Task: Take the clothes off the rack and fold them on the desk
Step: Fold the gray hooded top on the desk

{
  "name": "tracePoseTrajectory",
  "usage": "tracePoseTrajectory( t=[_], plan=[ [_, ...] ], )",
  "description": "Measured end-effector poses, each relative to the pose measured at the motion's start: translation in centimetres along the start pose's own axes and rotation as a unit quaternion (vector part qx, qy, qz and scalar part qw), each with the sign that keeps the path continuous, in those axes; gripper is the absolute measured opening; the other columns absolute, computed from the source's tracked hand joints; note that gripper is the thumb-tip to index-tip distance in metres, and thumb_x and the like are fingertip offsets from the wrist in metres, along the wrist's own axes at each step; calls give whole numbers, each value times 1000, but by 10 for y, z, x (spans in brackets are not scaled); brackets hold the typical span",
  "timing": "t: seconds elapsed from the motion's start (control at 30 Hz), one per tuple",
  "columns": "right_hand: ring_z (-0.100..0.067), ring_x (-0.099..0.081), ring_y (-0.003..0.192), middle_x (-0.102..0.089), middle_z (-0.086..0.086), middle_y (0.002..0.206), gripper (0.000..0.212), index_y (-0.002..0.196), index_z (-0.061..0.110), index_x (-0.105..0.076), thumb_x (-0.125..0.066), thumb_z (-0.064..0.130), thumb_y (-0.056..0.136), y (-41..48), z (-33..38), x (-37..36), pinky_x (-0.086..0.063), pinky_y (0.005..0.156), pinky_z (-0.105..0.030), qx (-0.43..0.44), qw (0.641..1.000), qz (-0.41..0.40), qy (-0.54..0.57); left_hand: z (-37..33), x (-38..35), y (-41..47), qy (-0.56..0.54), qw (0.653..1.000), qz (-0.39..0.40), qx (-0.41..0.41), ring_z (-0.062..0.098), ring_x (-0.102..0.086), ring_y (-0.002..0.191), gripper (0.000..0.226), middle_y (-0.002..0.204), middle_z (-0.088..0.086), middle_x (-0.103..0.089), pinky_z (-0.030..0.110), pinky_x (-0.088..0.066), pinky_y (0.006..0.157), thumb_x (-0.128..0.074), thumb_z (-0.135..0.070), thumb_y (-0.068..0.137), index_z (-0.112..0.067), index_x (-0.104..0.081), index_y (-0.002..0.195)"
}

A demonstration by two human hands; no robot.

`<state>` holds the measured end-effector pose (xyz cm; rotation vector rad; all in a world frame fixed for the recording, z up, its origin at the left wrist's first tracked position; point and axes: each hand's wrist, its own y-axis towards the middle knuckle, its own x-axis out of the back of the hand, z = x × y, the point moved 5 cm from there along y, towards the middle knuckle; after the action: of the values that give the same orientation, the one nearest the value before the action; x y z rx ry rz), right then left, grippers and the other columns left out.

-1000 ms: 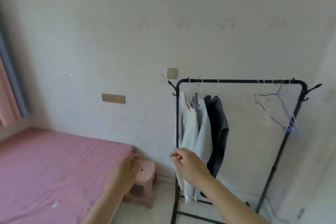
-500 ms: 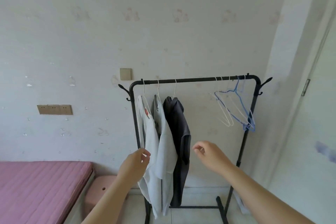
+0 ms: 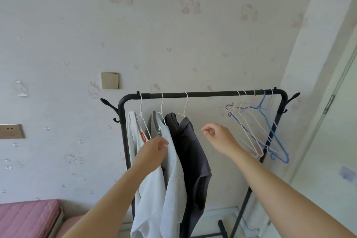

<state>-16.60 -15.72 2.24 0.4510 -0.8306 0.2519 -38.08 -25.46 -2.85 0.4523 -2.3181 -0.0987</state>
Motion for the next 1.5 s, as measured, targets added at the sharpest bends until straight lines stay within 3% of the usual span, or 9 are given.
tracePoseTrajectory(
  t=[0.4, 0.57, 0.7, 0.83, 0.97, 1.1, 1.2, 1.33, 1.5],
  plan=[
    [-18, -59, 99, -64, -3, 104, 19, 109, 10, -61, -51, 16, 93, 135, -8, -50, -46, 84, -26, -48, 999, -6, 23, -10, -53, 92, -13, 995, 0, -99, -4, -57, 87, 18, 94, -17, -62, 10, -44, 74, -51, -22, 95, -33, -62, 104],
    [-21, -60, 86, -62, -1, 88, 18, 95, 12, -57, -54, 29, 94, 173, -30, -90, -48, 77, -35, -53, 998, 31, 24, -23, -69, 111, 122, 977, -34, -172, 7, -58, 86, 25, 98, -13, -64, 21, -39, 93, -49, -12, 94, -27, -63, 109],
    [-21, -61, 80, -62, -4, 85, 21, 95, 8, -59, -48, 25, 99, 189, -46, -99, -55, 78, -40, -23, 999, 24, -1, -27, -81, 122, 269, 938, 13, -217, 16, -54, 90, 42, 104, -10, -62, 26, -36, 95, -45, 2, 88, -28, -61, 113],
    [-17, -60, 79, -62, -3, 86, 23, 101, 7, -60, -45, 23, 101, 195, -67, -85, -51, 72, -31, -27, 999, 3, 21, -28, -99, 131, 331, 920, 109, -178, 18, -57, 97, 46, 112, -7, -60, 25, -37, 91, -46, 2, 86, -28, -57, 118],
    [-21, -61, 88, -65, -6, 93, 25, 104, 5, -62, -44, 22, 101, 196, -87, -62, -44, 72, -27, -52, 997, -34, 50, -31, -105, 139, 340, 925, 104, -137, 16, -59, 96, 32, 108, -7, -61, 27, -38, 87, -43, -14, 94, -28, -56, 119],
    [-23, -61, 87, -64, -8, 89, 26, 100, 1, -63, -47, 22, 100, 189, -96, -37, -40, 71, -27, -51, 994, -53, 79, -34, -113, 151, 161, 981, 74, -80, 13, -60, 88, 26, 104, -6, -63, 33, -51, 82, -46, -14, 94, -24, -59, 114],
    [-15, -58, 90, -62, 0, 93, 23, 104, 7, -64, -48, 23, 99, 179, -92, -16, -38, 72, -23, -32, 992, -64, 101, -37, -115, 159, 3, 999, 5, -52, 4, -58, 85, 23, 101, -8, -63, 25, -52, 82, -49, -10, 93, -23, -59, 109],
    [-5, -56, 87, -65, 4, 97, 23, 109, 13, -66, -49, 25, 99, 145, -91, 10, -40, 72, -10, 4, 992, -84, 97, -47, -123, 167, -79, 995, -65, -17, 7, -55, 103, 31, 127, -3, -52, 19, -45, 85, -54, -21, 96, -22, -48, 127],
    [-5, -61, 98, -69, 5, 106, 26, 115, 15, -66, -49, 27, 99, 106, -101, 14, -42, 77, -5, 3, 994, -48, 101, -56, -134, 168, -83, 991, -104, -16, 24, -36, 134, 64, 151, 2, -25, 35, -37, 104, -57, -43, 92, -25, -27, 146]
  ],
)
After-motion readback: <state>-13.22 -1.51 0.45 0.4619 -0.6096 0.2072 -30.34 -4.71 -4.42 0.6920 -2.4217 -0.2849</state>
